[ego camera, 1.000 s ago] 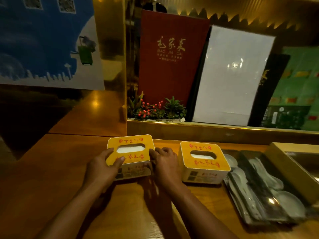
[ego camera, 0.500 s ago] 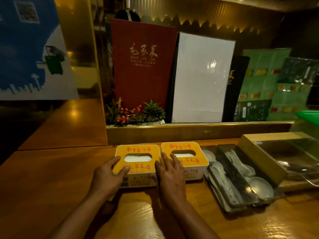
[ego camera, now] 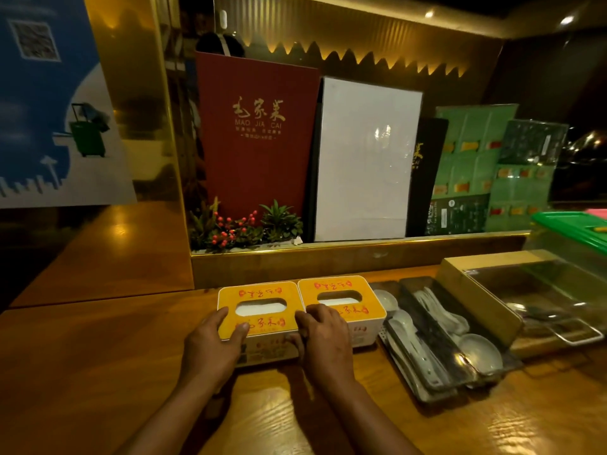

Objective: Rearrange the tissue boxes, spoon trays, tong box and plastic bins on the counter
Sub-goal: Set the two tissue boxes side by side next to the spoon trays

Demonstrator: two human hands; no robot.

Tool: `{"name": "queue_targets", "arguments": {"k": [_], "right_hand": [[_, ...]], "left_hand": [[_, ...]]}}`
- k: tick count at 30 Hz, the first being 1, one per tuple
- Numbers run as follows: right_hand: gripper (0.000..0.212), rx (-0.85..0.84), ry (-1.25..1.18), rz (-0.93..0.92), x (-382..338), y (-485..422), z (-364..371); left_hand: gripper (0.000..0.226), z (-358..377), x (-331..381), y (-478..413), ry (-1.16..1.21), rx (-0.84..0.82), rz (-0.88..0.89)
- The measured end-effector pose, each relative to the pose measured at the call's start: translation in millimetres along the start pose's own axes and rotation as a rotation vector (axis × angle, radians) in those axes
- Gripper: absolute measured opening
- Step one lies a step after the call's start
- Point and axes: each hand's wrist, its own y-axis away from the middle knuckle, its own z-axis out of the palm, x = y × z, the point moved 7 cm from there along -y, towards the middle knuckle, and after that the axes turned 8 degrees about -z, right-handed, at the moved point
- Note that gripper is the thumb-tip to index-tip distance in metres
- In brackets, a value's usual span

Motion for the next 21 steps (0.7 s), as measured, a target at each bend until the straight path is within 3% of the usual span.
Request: {"name": "queue_targets", "arguments": {"k": [21], "right_hand": [[0.045,0.019,-0.015,0.072,1.1,3.6,4.7]], "left_hand": [[0.065,1.7,0.3,-5.4,-0.032,-0.034,0.059]]}}
